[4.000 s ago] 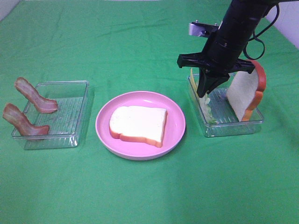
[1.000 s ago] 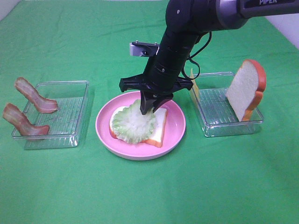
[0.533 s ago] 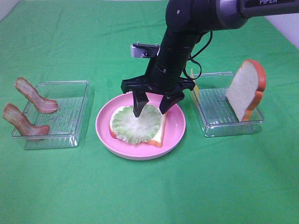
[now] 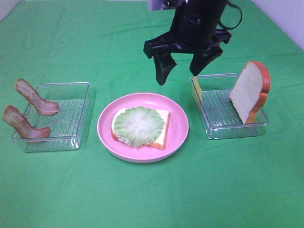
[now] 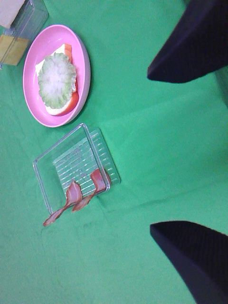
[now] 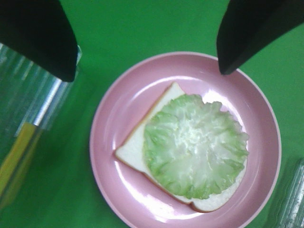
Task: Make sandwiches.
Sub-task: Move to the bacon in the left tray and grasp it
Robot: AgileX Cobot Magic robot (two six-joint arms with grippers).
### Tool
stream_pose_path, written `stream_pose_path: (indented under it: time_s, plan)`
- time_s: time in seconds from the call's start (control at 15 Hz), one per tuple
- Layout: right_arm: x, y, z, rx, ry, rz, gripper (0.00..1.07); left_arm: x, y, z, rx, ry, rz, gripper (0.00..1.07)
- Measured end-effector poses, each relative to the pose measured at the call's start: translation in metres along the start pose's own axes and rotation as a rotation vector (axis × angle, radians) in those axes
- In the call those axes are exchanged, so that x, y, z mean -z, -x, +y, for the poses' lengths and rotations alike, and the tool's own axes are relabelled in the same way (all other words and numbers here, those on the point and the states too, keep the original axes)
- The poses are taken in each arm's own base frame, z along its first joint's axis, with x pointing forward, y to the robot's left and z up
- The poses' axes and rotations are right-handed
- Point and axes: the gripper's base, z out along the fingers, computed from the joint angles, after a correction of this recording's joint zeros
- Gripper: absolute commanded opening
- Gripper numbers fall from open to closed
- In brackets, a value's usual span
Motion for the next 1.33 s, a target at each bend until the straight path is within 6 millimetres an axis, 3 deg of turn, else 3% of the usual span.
stream_pose_path:
  time_s: [0.2,0.4,0.53,0.6,0.8,0.93,1.0,1.13,1.33]
  plan:
    - [0.035,-0.02,-0.003,0.004,-0.045,-0.039,0.76,0.0,0.0,0.0,0.0,0.0,0.0,0.76]
    - [0.058,-0.061,-0.007,0.0,-0.08,-0.049,0.76,0.0,0.0,0.0,0.0,0.0,0.0,0.76]
    - [0.063,-0.095,-0.009,-0.001,-0.082,-0.028,0.76,0.0,0.0,0.0,0.0,0.0,0.0,0.76]
    - [0.064,-0.128,-0.011,-0.004,-0.084,-0.004,0.76,0.0,0.0,0.0,0.0,0.0,0.0,0.76]
    - [0.063,-0.19,-0.016,-0.005,-0.085,0.014,0.76,0.0,0.0,0.0,0.0,0.0,0.0,0.76]
    - [0.063,-0.218,-0.018,-0.004,-0.085,0.007,0.76,0.0,0.0,0.0,0.001,0.0,0.0,0.76]
    - [0.064,-0.254,-0.021,-0.002,-0.082,-0.033,0.76,0.0,0.0,0.0,0.001,0.0,0.0,0.76]
    - [0.067,-0.285,-0.023,0.003,-0.076,-0.105,0.76,0.0,0.0,0.0,0.001,0.0,0.0,0.76]
    - [0.073,-0.315,-0.025,0.044,-0.069,-0.251,0.76,0.0,0.0,0.0,0.001,0.0,0.0,0.76]
